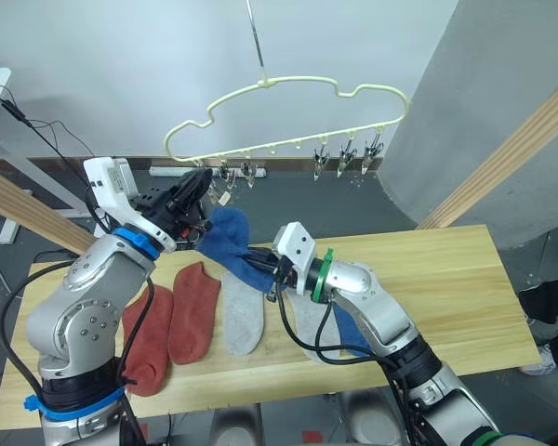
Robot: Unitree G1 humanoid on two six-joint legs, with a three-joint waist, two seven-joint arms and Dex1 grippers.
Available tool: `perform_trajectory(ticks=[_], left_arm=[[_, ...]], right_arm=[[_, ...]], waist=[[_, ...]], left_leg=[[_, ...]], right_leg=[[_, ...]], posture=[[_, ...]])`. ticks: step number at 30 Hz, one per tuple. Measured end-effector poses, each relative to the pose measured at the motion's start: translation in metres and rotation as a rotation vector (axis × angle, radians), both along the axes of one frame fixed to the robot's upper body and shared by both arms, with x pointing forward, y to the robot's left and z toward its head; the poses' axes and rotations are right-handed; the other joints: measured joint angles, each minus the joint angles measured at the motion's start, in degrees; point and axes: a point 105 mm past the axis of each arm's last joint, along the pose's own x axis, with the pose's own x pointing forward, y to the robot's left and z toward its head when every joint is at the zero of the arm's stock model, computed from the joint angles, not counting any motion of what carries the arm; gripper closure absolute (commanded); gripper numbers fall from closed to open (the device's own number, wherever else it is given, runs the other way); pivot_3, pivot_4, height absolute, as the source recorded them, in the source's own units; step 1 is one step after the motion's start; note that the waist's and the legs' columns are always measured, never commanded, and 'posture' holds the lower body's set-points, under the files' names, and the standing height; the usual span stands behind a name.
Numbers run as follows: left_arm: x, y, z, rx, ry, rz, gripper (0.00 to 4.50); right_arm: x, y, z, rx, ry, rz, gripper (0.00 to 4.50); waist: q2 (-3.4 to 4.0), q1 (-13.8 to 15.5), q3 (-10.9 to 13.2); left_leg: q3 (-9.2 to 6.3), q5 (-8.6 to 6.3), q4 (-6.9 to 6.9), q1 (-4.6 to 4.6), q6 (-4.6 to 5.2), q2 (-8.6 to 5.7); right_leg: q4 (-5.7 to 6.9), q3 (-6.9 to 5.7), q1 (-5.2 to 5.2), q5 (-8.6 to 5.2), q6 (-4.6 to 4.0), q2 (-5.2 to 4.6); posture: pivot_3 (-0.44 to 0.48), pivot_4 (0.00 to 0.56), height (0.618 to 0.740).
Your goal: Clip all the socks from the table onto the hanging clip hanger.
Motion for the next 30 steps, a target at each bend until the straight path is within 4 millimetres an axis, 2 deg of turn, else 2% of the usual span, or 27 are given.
perform_trajectory(ticks=[15, 17, 18, 21, 23, 24, 28, 30], left_arm=[[-0.001, 0.000, -0.001, 0.002, 0.003, 0.003, 4.50], [-0.001, 0.000, -0.002, 0.003, 0.004, 0.002, 3.88], [-0.002, 0.000, -0.002, 0.004, 0.004, 0.004, 3.74], [-0.003, 0.002, -0.005, 0.017, 0.014, 0.011, 2.61], [-0.003, 0.003, -0.007, 0.021, 0.020, 0.009, 2.19], [-0.004, 0.003, -0.008, 0.028, 0.023, 0.006, 2.19], [-0.007, 0.004, -0.009, 0.052, 0.022, 0.001, 2.16], [-0.008, 0.006, -0.011, 0.070, 0.025, 0.015, 2.16]], right_arm=[[0.000, 0.007, 0.004, 0.031, -0.003, 0.011, 4.49], [0.001, 0.008, 0.006, 0.030, -0.010, 0.014, 4.50], [0.001, 0.008, 0.008, 0.031, -0.013, 0.014, 4.50], [0.001, 0.010, 0.008, 0.034, -0.011, 0.017, 4.50], [0.001, 0.010, 0.008, 0.036, -0.010, 0.018, 4.50], [0.001, 0.012, 0.009, 0.041, -0.008, 0.020, 4.50], [0.002, 0.013, 0.008, 0.040, -0.006, 0.015, 3.51], [0.003, 0.012, 0.006, 0.027, -0.007, 0.006, 2.71]], waist=[[0.00, 0.0, 0.0], [0.00, 0.0, 0.0], [0.00, 0.0, 0.0], [0.00, 0.0, 0.0], [0.00, 0.0, 0.0], [-0.01, 0.0, 0.0], [-0.01, 0.0, 0.0], [-0.01, 0.0, 0.0]], left_leg=[[-0.07, -0.02, 0.42, -0.04, 0.03, -0.01], [-0.07, -0.02, 0.41, -0.04, 0.04, -0.02], [-0.08, -0.02, 0.42, -0.04, 0.04, -0.02], [-0.09, -0.03, 0.42, -0.03, 0.05, -0.01], [-0.09, -0.03, 0.42, -0.03, 0.05, -0.01], [-0.09, -0.03, 0.42, -0.03, 0.05, -0.01], [-0.10, -0.03, 0.42, -0.02, 0.05, -0.01], [-0.09, -0.03, 0.42, -0.02, 0.05, -0.01]], right_leg=[[0.19, 0.00, 0.05, 0.01, 0.00, 0.03], [0.19, 0.00, 0.04, 0.01, 0.00, 0.03], [0.19, -0.01, 0.05, 0.01, 0.00, 0.03], [0.21, -0.01, 0.05, 0.01, -0.01, 0.03], [0.21, -0.01, 0.05, 0.01, -0.01, 0.03], [0.21, -0.01, 0.05, 0.01, -0.01, 0.03], [0.21, -0.01, 0.05, 0.02, -0.01, 0.04], [0.21, 0.00, 0.05, 0.02, -0.01, 0.04]], posture=[[-0.079, 0.314, 0.740], [-0.077, 0.315, 0.740], [-0.077, 0.315, 0.740], [-0.076, 0.315, 0.740], [-0.073, 0.316, 0.740], [-0.073, 0.316, 0.740], [-0.068, 0.315, 0.740], [-0.064, 0.313, 0.740]])
